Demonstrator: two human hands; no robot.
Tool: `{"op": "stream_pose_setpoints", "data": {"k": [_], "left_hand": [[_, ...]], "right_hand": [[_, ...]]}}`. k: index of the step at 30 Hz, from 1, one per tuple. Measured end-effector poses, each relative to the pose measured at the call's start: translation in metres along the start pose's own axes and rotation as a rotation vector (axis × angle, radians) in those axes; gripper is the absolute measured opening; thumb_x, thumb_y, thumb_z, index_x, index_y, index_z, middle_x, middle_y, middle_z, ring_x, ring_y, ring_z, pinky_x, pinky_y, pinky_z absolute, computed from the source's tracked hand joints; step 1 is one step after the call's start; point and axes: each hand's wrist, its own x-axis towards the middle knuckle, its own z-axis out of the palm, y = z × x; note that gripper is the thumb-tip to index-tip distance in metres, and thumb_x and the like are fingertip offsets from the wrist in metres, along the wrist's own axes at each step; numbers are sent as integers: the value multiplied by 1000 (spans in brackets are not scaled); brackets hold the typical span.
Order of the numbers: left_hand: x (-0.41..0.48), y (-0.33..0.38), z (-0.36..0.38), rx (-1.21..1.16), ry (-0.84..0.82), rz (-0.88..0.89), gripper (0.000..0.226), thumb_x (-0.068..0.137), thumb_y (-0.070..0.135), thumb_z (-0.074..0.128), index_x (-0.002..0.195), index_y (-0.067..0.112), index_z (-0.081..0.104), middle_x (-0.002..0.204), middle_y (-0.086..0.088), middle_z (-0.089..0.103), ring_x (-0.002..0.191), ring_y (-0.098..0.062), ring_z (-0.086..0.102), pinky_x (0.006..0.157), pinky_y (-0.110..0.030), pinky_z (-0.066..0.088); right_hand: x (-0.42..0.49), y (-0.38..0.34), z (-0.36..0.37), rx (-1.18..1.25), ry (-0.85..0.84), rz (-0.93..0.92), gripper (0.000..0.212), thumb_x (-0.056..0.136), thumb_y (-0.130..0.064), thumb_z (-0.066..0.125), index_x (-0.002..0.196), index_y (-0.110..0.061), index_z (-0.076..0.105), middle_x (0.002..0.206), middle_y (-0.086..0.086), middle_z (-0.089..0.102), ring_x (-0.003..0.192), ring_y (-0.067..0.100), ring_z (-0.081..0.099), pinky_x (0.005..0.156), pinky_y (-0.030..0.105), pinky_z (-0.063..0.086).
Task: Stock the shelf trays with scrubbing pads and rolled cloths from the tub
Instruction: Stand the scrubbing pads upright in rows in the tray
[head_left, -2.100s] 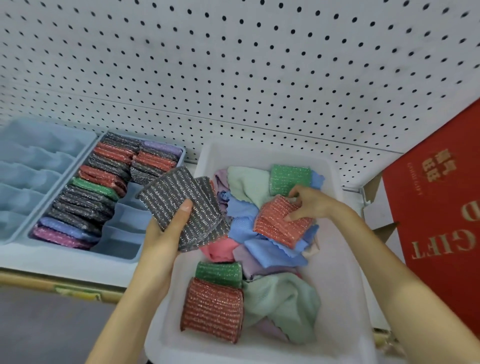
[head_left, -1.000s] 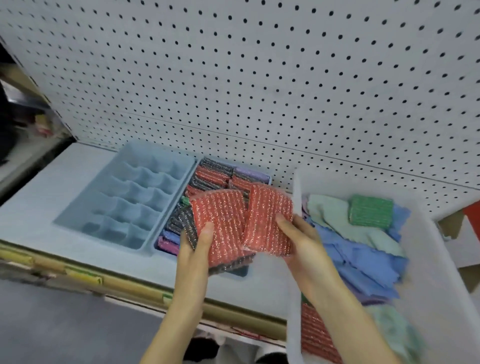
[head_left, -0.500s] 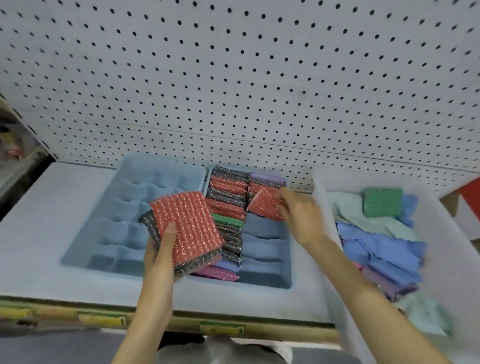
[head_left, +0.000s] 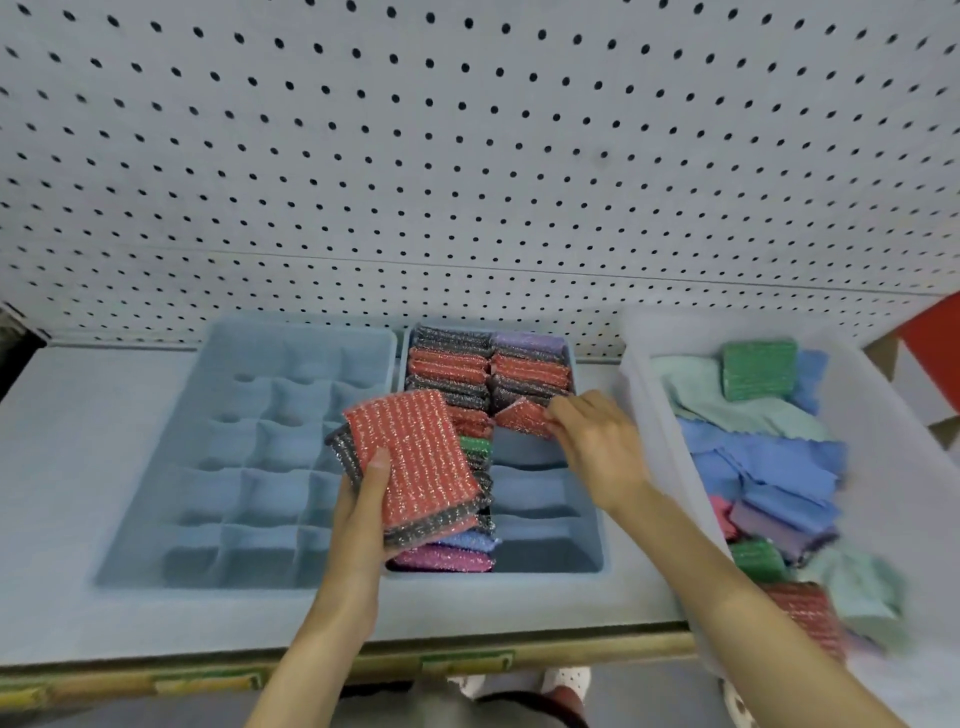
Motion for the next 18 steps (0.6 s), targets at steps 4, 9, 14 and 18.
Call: {"op": "stream_pose_setpoints", "data": {"k": [4,9,14,18], "left_hand": [[0,-2,2,17,5,5,51,78,60,50,125,41,47,117,7,65,105,-17,62,86,-40,50],[0,-3,5,38,21,11,66,73,65,49,133,38,44,121,6,63,109,-18,60,101,-48,44],[-1,0,4,24,16,-17,60,74,63,49,130,40,44,118,7,63,107,-17,61,88,-39,49],[-2,2,5,38,11,-12,58,76,62,49,129,39,45,119,7,63,106,-16,61,85,-37,49]], "right_hand": [[10,4,-10,54,-64,-81,26,66,2,78,73,-14,59,64,-2,62,61,22,54,55,21,36],[13,2,10,49,-155,-46,34,59,6,79,71,-15,57,59,-3,61,59,23,53,50,25,43],[13,-2,26,-3,-127,-15,36,50,11,77,72,-13,60,67,0,59,64,24,52,50,26,40],[9,3,27,242,-180,167,17,78,1,70,91,-9,67,94,7,54,72,25,57,54,33,48]]}}
